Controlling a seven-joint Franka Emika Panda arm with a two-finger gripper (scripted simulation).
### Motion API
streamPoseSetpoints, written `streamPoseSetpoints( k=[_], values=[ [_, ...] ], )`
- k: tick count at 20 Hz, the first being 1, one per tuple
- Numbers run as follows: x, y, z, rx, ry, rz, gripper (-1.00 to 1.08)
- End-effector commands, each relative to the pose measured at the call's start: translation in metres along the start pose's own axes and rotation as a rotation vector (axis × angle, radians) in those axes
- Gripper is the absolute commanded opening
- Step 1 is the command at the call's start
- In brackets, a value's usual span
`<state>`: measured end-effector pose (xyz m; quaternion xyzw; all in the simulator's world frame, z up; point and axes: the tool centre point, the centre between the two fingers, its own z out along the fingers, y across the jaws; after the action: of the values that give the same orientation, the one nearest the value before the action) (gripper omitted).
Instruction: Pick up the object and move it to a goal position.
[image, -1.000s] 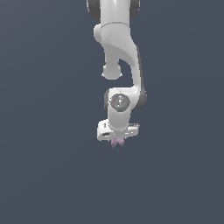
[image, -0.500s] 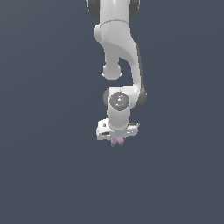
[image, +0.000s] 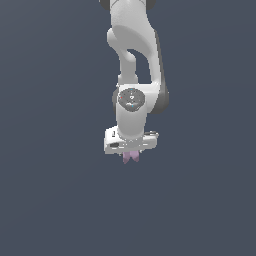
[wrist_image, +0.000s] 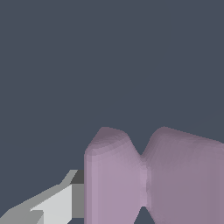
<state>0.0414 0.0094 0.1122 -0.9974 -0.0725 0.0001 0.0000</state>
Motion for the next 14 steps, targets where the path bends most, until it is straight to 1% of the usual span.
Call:
streamPoseSetpoints(
  k=[1, 14],
  values=[
    [0.001, 0.007, -0.025, 0.0, 0.001, 0.0, -1.0],
    [0.01, 0.044, -0.171, 0.0, 0.001, 0.0, -1.0]
  ],
)
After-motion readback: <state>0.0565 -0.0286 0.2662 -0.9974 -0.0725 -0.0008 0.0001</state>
